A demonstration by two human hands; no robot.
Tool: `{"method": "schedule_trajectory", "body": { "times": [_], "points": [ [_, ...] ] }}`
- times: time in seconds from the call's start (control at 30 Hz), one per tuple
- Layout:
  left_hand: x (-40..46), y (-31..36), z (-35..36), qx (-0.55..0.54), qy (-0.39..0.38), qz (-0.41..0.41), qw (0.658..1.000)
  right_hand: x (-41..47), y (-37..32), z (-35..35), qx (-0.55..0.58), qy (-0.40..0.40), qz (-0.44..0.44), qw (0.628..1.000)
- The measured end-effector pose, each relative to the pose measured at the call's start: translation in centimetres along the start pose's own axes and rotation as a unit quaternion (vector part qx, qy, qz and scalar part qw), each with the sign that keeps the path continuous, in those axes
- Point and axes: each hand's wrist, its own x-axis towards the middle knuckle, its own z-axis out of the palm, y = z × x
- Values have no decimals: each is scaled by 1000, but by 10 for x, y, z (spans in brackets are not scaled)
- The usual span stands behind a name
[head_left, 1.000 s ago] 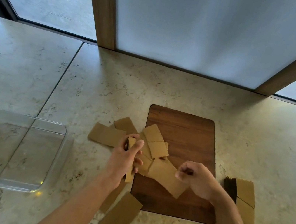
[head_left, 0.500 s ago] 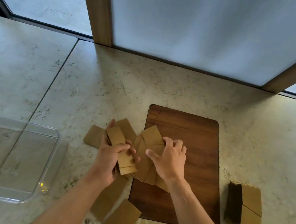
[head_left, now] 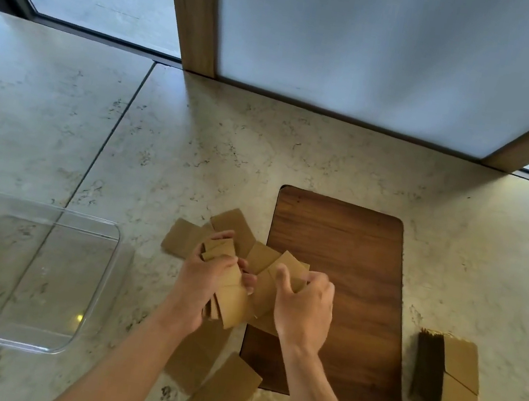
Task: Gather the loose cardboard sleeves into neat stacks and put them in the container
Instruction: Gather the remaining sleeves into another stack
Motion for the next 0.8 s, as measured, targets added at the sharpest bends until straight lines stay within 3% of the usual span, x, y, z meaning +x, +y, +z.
{"method": "schedule_trajectory", "body": {
  "times": [0.1, 0.27, 0.33, 0.43, 0.5, 0.57, 0.63, 0.7, 0.73, 0.8],
  "points": [
    [-5, 3, -11, -59, -25, 0, 998, -4, -3, 8, -78, -37, 15, 996],
    [-9, 9, -13, -92, -44, -29, 994, 13, -1, 3, 118, 29, 23, 992],
    [-9, 13, -10, -34, -30, -4, 999, 14, 0, -4, 223, 30, 37, 974],
    [-7, 10, -1, 107, -31, 17, 994, -6, -17, 4, 283, -102, 0, 954],
    [-6, 5, 2, 120, -32, 5, 992, -13, -24, 15, 245, -150, -49, 957],
    [-7, 5, -2, 52, -28, -15, 998, -2, -29, 16, 220, -116, -81, 965],
    [-8, 8, -11, -44, -23, -23, 999, 22, -25, 9, 49, -94, -155, 982],
    [-9, 14, -20, -88, -26, -14, 996, 40, -18, 6, -150, -146, -213, 954],
    [-9, 17, -22, -99, -30, -14, 995, 46, -15, 5, -194, -162, -226, 941],
    [-9, 22, -23, -133, -36, -38, 990, 55, -9, 0, -172, -150, -230, 946]
  ]
}}
